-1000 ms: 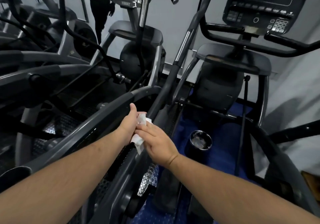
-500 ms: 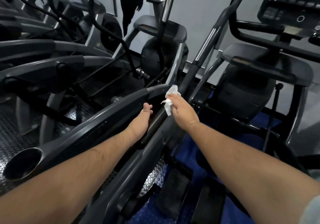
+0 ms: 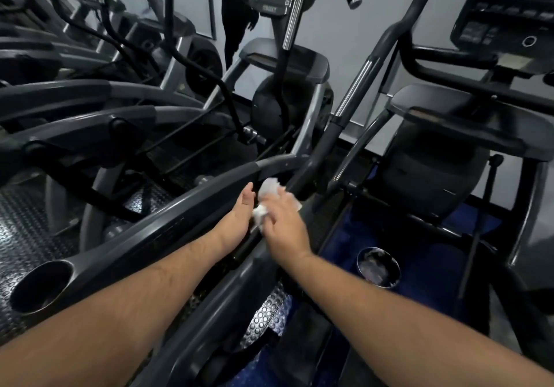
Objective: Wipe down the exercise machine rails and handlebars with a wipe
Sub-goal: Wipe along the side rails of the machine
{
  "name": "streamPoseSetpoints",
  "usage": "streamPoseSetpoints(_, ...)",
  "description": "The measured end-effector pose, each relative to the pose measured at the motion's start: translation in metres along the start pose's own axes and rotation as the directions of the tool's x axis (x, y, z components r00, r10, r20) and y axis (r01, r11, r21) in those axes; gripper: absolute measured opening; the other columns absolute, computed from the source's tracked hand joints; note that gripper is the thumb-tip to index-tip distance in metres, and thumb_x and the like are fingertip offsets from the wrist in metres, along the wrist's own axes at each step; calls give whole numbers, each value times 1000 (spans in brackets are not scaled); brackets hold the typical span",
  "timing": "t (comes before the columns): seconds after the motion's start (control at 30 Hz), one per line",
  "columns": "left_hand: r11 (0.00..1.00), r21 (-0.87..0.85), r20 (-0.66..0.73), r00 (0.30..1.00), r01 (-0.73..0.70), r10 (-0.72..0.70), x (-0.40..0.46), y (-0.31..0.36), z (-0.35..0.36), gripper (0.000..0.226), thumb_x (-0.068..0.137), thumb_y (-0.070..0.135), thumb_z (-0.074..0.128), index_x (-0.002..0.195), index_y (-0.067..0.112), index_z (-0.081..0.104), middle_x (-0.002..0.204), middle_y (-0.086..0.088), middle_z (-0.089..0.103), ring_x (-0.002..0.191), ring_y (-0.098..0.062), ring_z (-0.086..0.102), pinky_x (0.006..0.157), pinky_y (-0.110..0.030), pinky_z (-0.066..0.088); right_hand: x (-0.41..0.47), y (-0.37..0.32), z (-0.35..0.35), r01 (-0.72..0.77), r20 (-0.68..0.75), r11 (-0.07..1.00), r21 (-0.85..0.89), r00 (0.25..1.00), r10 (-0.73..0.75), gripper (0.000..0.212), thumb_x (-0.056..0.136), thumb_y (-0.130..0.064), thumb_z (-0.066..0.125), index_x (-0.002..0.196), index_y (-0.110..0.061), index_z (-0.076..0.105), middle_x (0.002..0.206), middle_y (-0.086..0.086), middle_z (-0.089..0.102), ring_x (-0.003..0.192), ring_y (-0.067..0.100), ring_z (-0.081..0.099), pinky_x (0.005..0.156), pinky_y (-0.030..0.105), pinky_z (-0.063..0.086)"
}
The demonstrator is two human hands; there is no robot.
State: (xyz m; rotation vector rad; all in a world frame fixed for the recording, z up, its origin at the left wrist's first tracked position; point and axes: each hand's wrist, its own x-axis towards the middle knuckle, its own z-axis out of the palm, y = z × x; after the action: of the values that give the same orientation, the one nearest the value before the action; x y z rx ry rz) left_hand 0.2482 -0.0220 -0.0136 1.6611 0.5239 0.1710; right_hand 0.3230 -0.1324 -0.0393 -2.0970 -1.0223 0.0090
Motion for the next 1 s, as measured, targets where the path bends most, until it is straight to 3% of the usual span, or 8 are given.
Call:
streamPoseSetpoints(0.2,996,-67,-30,998,-54,52,-2,-4,-4,107,60,100,22,150,41,29,149,15,39,140,-16,36,119,-46,24,-46,-17,25,283,-84,956,83,957,-276,32,86,-4,50,110,-5,70,124,-1,64,126,19,52,119,48,30)
streamPoseSetpoints(0.27,995,-53,18,997,-80,81,-1,-4,-4,110,58,101,23,148,40,34,150,13,39,140,-11,35,119,-40,24,-35,2,17,425,-42,905,28,905,-424,31,84,-1,53,111,-2,70,122,5,65,121,24,55,116,49,34)
streamPoseSetpoints(0.33,994,1,89,990,-114,113,-4,3,0,100,61,99,24,142,43,39,144,18,45,130,9,41,110,-17,29,-16,23,7,491,-4,871,-11,871,-491,35,86,-4,53,117,-3,69,125,8,65,118,27,57,112,47,38)
streamPoseSetpoints(0.4,983,109,142,981,-147,131,-6,9,4,76,78,86,28,138,41,35,138,23,43,118,25,41,98,-1,29,8,41,-6,417,-10,908,-34,908,-418,37,88,-8,50,120,-6,69,127,7,65,116,25,55,107,43,40)
streamPoseSetpoints(0.5,910,382,210,974,-162,86,2,3,2,80,89,72,33,155,28,20,159,12,21,144,2,21,117,-20,15,41,70,-23,280,-17,949,-143,958,-285,36,86,-3,56,119,-6,69,127,8,65,118,26,54,110,41,38)
streamPoseSetpoints(0.6,793,587,250,968,-165,16,9,-3,-6,70,101,48,42,157,29,7,162,15,10,148,-5,12,119,-25,12,70,91,-44,175,37,958,-227,985,-171,38,91,-3,56,127,-8,67,137,6,61,131,25,51,119,38,29)
streamPoseSetpoints(0.83,801,577,256,967,-156,4,11,-6,-7,66,102,41,42,157,35,6,162,13,17,146,-4,19,116,-23,16,132,98,-92,175,129,711,-681,984,-119,40,104,-31,42,138,-16,58,158,2,41,149,30,30,121,53,18)
streamPoseSetpoints(1.0,804,573,259,966,-156,3,13,-9,-8,66,101,43,43,156,38,6,162,11,20,145,-5,22,117,-24,18,168,90,-121,10,-9,631,-776,1000,-26,52,103,-11,36,155,-10,35,169,6,15,156,32,10,124,55,9)
